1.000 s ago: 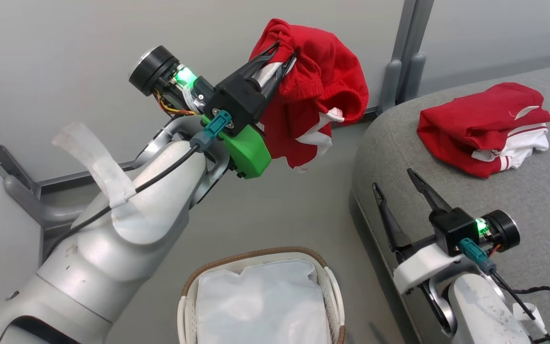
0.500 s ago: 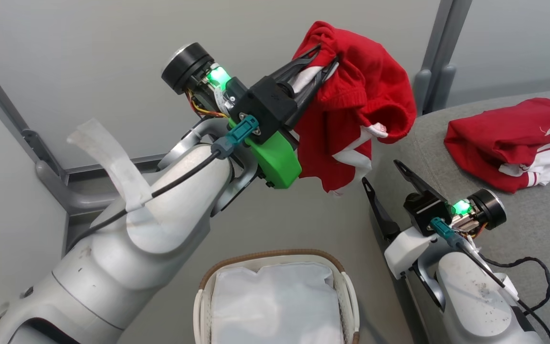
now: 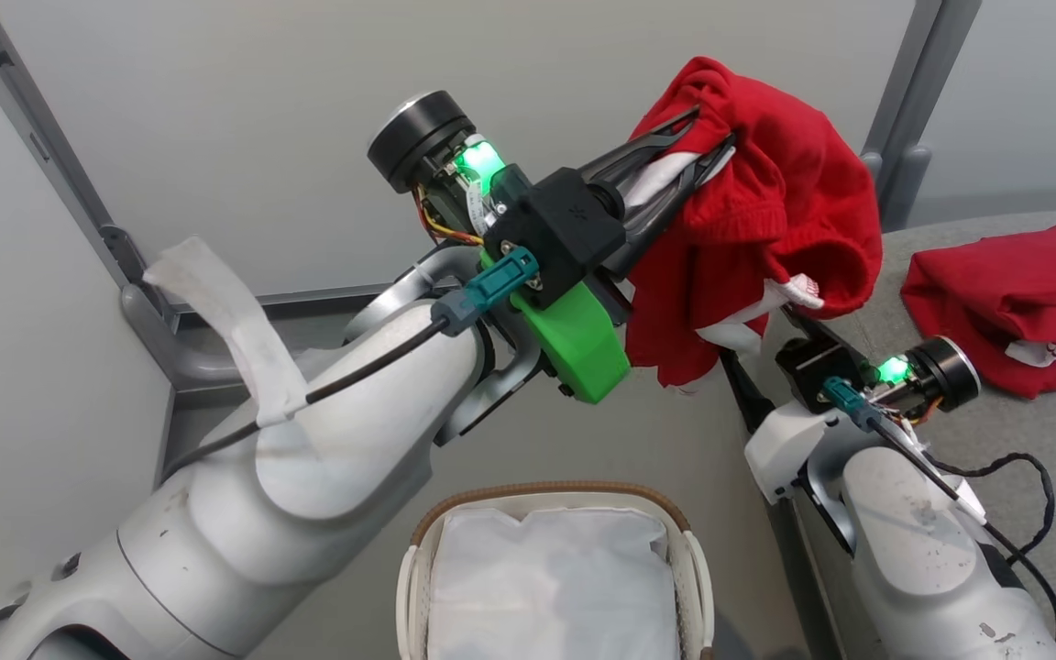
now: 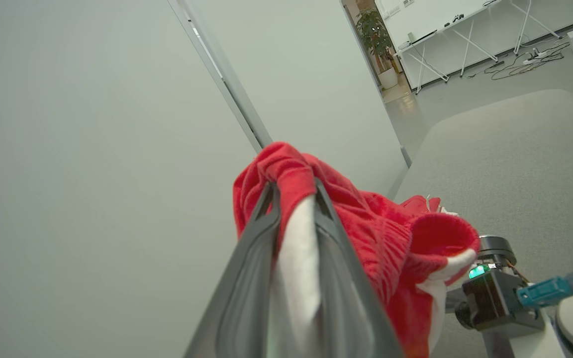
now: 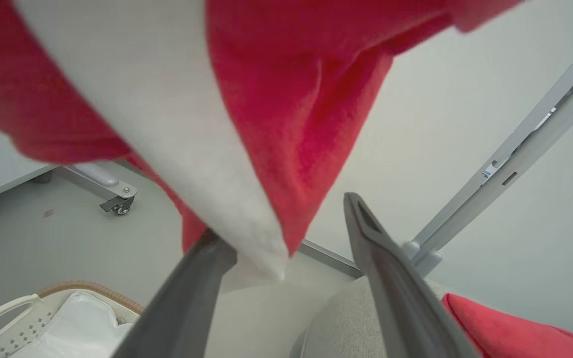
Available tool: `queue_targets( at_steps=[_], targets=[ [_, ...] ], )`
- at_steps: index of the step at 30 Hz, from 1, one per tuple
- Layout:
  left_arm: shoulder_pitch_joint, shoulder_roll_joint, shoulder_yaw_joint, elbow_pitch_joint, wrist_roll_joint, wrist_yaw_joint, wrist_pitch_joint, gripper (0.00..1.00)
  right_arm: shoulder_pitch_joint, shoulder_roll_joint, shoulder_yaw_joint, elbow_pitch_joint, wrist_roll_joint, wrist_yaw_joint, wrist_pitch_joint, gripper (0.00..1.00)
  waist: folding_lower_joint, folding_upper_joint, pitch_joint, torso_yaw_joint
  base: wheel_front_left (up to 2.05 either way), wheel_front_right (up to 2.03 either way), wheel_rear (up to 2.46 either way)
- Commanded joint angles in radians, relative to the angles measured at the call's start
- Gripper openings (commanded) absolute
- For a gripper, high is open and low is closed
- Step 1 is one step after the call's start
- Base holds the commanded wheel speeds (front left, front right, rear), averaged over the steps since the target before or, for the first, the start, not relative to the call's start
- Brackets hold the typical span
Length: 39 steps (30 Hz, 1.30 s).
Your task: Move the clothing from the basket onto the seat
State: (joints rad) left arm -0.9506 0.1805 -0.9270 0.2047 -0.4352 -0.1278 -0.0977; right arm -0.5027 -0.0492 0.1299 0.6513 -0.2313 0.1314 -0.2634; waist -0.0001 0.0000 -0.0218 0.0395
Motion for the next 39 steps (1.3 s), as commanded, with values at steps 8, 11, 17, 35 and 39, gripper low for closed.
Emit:
queue_targets(
  at_steps=[8, 11, 17, 35, 39],
  targets=[
    [0.057, 0.024, -0.002, -0.008, -0.042, 0.001, -0.003, 0.0, -0.04, -0.003, 0.06, -0.03, 0.062, -0.001, -0.002, 0.0, 0.0001, 0.0, 0.005, -0.013, 0.0, 0.0, 0.0],
    [0.075, 0.037, 0.007, 0.002, -0.055, 0.01, -0.009, 0.0, -0.037, -0.003, 0.063, -0.051, 0.069, -0.001, -0.002, 0.0, 0.0001, 0.0, 0.008, -0.023, 0.0, 0.0, 0.0],
    [0.11, 0.059, 0.031, 0.048, -0.087, 0.028, -0.028, 0.04, -0.024, -0.003, 0.055, -0.085, 0.077, -0.001, -0.002, 0.0, 0.0001, 0.0, 0.016, -0.044, 0.0, 0.0, 0.0],
    [0.255, 0.041, 0.066, 0.25, -0.15, 0.066, -0.141, 1.0, -0.003, -0.003, 0.03, -0.161, 0.085, -0.001, -0.002, 0.0, 0.0001, 0.0, 0.038, -0.072, 0.0, 0.0, 0.0],
    [0.319, 0.018, 0.075, 0.28, -0.155, 0.07, -0.162, 1.0, 0.004, -0.003, 0.02, -0.182, 0.086, -0.001, -0.002, 0.0, 0.0001, 0.0, 0.043, -0.076, 0.0, 0.0, 0.0]
  ],
)
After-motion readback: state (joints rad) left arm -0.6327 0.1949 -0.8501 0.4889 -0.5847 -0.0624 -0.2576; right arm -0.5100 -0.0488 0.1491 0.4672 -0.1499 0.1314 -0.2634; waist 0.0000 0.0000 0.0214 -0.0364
